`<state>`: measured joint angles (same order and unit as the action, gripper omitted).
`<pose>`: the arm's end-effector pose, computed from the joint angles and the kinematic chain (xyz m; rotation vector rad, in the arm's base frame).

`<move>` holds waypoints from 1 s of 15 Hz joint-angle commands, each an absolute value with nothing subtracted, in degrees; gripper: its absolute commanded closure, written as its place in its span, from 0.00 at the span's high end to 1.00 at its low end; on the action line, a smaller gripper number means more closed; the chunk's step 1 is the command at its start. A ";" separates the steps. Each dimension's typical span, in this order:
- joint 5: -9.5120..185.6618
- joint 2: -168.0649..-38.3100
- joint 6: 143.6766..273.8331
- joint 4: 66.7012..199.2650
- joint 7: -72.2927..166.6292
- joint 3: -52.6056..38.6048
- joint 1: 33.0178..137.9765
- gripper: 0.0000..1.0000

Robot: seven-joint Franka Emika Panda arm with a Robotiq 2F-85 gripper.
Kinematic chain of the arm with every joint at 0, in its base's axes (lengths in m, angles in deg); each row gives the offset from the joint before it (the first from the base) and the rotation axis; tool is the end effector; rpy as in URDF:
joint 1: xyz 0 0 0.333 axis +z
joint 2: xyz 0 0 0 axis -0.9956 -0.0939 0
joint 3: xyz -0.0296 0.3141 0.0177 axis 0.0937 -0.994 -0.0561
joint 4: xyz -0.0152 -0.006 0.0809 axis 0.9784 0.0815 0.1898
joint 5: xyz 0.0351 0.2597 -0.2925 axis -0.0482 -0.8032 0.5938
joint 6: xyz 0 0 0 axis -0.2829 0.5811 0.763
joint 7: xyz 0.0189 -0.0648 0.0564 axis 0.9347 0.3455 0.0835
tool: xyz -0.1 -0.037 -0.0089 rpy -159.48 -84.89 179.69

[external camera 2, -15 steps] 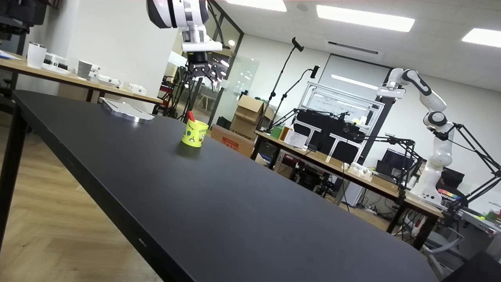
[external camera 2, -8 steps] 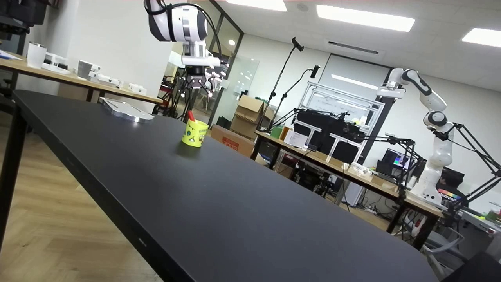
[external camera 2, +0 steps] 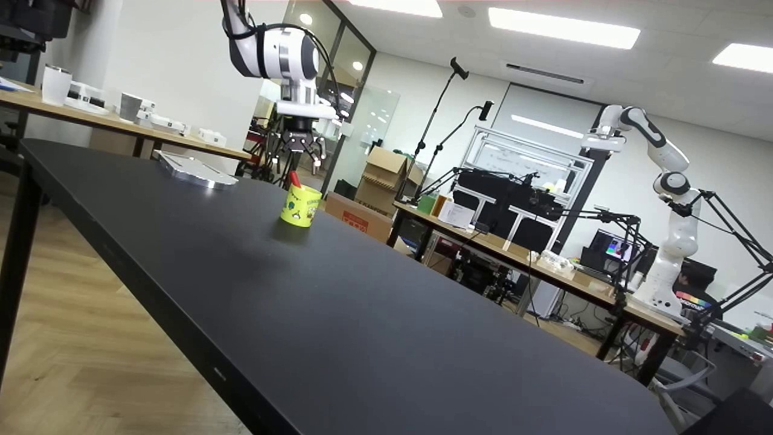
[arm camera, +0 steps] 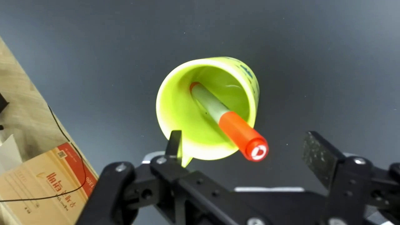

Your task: Take the marker out of the mug and put it on the table

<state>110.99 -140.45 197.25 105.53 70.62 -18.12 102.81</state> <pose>0.7227 0.2884 0.2469 2.5391 1.3038 0.1423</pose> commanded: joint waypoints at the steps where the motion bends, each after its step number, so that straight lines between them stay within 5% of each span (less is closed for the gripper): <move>1: 109.56 -142.56 196.02 102.06 71.44 -16.71 103.61 0.72; 11: 106.83 -141.15 202.48 103.84 67.68 -18.38 101.73 0.06; 15: 103.54 -136.79 200.54 106.13 63.44 -17.51 101.52 0.05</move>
